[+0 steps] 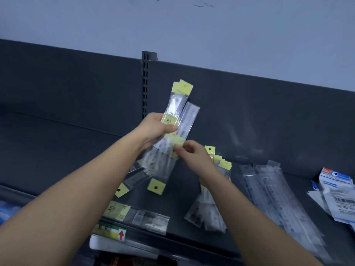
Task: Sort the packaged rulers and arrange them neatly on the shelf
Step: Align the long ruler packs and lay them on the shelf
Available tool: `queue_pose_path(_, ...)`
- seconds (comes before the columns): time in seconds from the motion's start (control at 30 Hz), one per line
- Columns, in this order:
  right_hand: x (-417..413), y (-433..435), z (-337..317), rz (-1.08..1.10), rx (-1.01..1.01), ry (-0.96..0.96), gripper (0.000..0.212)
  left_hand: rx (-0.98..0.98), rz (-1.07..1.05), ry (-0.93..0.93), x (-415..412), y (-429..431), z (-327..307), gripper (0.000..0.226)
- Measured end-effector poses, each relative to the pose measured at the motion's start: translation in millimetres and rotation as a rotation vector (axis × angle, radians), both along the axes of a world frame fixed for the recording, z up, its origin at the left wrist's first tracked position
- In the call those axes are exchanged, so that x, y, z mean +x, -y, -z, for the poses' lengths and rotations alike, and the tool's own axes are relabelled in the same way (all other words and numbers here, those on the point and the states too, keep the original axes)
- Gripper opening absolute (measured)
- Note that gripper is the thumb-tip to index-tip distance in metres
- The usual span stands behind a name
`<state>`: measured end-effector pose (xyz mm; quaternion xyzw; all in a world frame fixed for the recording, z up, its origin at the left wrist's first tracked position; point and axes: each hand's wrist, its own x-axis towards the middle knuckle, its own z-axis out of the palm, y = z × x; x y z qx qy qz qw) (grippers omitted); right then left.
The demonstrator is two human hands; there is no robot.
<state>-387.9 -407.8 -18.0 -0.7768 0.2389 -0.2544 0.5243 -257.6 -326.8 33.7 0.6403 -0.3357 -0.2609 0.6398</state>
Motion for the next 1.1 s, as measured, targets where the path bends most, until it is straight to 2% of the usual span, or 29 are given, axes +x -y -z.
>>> queue_pose_path(0.13,4,-3,-11,0.050,0.136,0.153,0.012,-0.066,0.001,-0.118,-6,1,-2,0.009)
queue_pose_path(0.3,3,4,-13,0.129,0.248,0.227,0.008,-0.097,-0.056,-0.279,-6,-3,3,0.015)
queue_pose_path(0.33,2,6,-14,0.143,0.232,0.232,0.007,-0.099,-0.072,-0.305,-6,-4,3,0.017)
queue_pose_path(0.5,-5,13,-21,0.278,-0.067,0.404,0.044,-0.062,-0.109,-0.322,-8,-6,3,0.018)
queue_pose_path(0.57,-8,13,-25,0.289,-0.174,0.452,0.047,-0.051,-0.122,-0.339,-8,-6,4,0.017)
queue_pose_path(0.67,-12,6,-28,0.237,-0.284,0.414,0.028,-0.023,-0.152,-0.332,-9,-5,6,0.016)
queue_pose_path(0.83,-15,1,-22,0.136,-0.296,0.275,0.036,-0.025,-0.160,-0.344,-11,-5,4,0.015)
queue_pose_path(0.97,-14,-1,-21,0.117,-0.270,0.288,0.027,-0.043,-0.141,-0.321,-17,-6,1,0.017)
queue_pose_path(1.1,-13,0,-22,0.132,-0.250,0.294,0.030,-0.035,-0.143,-0.281,-23,-6,1,0.018)
